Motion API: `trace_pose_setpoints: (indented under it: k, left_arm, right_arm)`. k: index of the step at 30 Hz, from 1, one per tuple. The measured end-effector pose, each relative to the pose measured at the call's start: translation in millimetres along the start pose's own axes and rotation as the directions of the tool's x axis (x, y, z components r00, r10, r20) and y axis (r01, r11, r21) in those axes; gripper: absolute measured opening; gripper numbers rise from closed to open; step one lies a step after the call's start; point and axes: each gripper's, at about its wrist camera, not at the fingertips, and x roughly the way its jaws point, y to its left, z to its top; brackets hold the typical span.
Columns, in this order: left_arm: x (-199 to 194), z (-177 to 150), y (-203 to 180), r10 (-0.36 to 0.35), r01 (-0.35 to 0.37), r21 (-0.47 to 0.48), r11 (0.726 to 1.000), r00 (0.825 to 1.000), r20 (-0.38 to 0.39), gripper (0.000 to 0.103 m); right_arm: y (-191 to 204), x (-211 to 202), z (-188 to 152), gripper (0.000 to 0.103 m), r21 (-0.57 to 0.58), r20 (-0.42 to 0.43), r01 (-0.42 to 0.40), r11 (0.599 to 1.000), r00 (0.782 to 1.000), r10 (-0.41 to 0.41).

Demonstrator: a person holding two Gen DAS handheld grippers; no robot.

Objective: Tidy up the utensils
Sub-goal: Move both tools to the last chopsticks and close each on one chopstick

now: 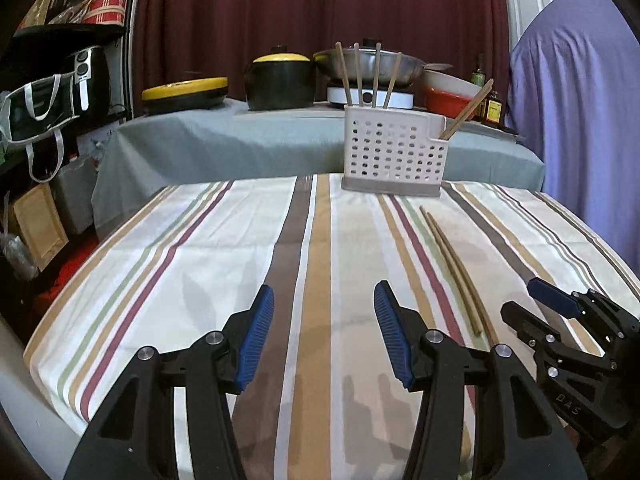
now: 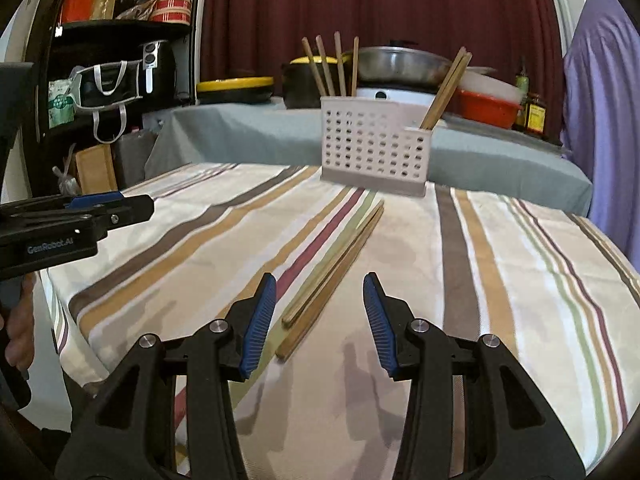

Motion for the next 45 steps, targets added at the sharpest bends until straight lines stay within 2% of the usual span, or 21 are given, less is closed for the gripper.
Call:
trace_pose_setpoints:
  k: [7, 18, 26, 31, 37, 43, 45]
  left_arm:
    - [1.6, -5.3, -2.1, -0.019, 0.019, -0.004, 1.000, 1.000, -0.008, 0.052]
    - [3.6, -8.0, -14.1, -0.059, 0.059, 0.006, 0.998, 0.998, -0.024, 0.052]
    - [4.8, -7.2, -43.2, -0.121, 0.123, 0.051, 0.991, 0.992, -0.030, 0.052]
    - [9.6, -9.1, -65.6, -0.181, 0.184, 0.070, 0.981, 0.983, -0.041, 0.052]
    - [21.4, -15.3, -94.7, -0.214, 0.221, 0.109, 0.969, 0.974, -0.071, 0.052]
    - [35.5, -19.4, -109.8, -0.200, 0.211, 0.122, 0.970, 0.975, -0.097, 0.041]
    - [40.8, -21.2, -111.5, -0.194, 0.206, 0.116, 0.972, 0.975, -0.112, 0.032]
  right_arm:
    - [6.9, 12.0, -14.4, 0.042, -0.027, -0.071, 0.000, 1.000, 0.997, -0.002]
    - [-14.8, 15.5, -17.6, 0.012, 0.040, -0.125, 0.027, 0.999, 0.992, -0.022]
    - [-46.4, 9.1, -15.7, 0.007, 0.103, -0.109, 0.091, 0.990, 0.991, -0.080]
    - [-59.1, -0.3, -14.5, 0.006, 0.100, -0.072, 0.117, 0.988, 0.991, -0.110]
    - [-80.2, -16.3, -16.1, 0.006, 0.132, -0.028, 0.133, 0.982, 0.991, -0.131]
    - [-96.3, -26.4, -18.6, 0.006, 0.162, -0.005, 0.132, 0.978, 0.991, -0.133]
    - [-101.0, -27.1, -19.7, 0.007, 0.178, -0.001, 0.125, 0.976, 0.992, -0.127]
